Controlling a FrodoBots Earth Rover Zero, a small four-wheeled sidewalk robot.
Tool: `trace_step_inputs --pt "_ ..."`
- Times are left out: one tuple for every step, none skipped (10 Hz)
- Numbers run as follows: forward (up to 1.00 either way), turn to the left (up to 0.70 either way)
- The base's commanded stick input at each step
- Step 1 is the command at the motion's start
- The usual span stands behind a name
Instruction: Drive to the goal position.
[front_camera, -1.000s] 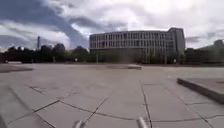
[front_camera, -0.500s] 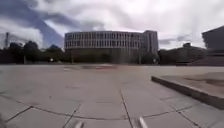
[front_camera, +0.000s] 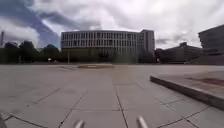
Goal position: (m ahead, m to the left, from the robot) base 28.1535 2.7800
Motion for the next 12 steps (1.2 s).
trace_step_inputs --pt "0.7 0.0" --pt "0.7 -0.01" --pt "0.7 -0.02" --pt "0.7 -0.05" --pt "0.7 -0.1" --pt "0.7 -0.16" --pt "0.7 -0.27" --pt "0.7 0.0" --pt "0.7 0.0" --pt "0.7 0.0" --pt "0.7 0.0" --pt "0.7 0.0"
